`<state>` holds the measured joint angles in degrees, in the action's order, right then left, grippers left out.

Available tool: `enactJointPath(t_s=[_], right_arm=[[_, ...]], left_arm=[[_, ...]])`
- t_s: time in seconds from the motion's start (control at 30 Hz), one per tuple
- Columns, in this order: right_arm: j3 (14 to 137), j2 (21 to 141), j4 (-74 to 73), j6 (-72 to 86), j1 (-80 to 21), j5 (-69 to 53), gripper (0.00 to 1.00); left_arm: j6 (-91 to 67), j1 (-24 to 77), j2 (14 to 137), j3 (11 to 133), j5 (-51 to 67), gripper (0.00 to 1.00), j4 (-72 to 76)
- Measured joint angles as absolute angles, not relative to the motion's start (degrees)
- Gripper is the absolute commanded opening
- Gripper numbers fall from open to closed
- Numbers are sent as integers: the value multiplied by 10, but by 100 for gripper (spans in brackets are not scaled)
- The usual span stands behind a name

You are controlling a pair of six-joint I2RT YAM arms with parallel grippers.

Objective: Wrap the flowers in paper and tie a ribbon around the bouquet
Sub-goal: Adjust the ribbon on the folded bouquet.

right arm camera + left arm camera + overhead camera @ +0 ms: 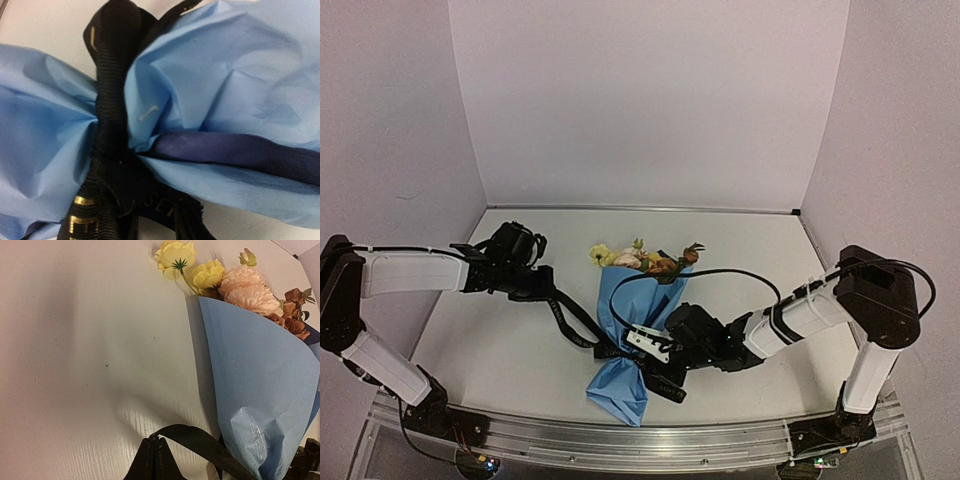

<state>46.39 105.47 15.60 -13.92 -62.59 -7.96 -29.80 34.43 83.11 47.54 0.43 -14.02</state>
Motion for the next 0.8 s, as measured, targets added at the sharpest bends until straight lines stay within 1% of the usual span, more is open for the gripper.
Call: enactJointPath(t_s=[0.07,0.27,0.33,0.43,0.57,0.6,0.7,0.8], right_arm=[[464,1056,158,-142,-627,-76,1],[461,1056,162,-140,-627,-57,0],[452,1048,163,-138,-628,-40,0],[432,1023,144,-127,-628,-14,0],[423,977,89,-96,-628,0,0],[423,965,79,-86,-628,2,0],[427,936,46,-56,-628,9,0],[444,922,-7,-22,-628,11,0]], left_arm=[[-296,344,833,479,6,3,-140],[-284,342,833,481,15,6,-140],[-280,341,833,481,16,9,-140],[-270,340,833,481,19,20,-139],[-249,340,826,482,32,44,-140],[-247,340,823,484,35,48,-139],[-234,340,810,487,49,55,-136],[-217,349,786,488,66,56,-134]])
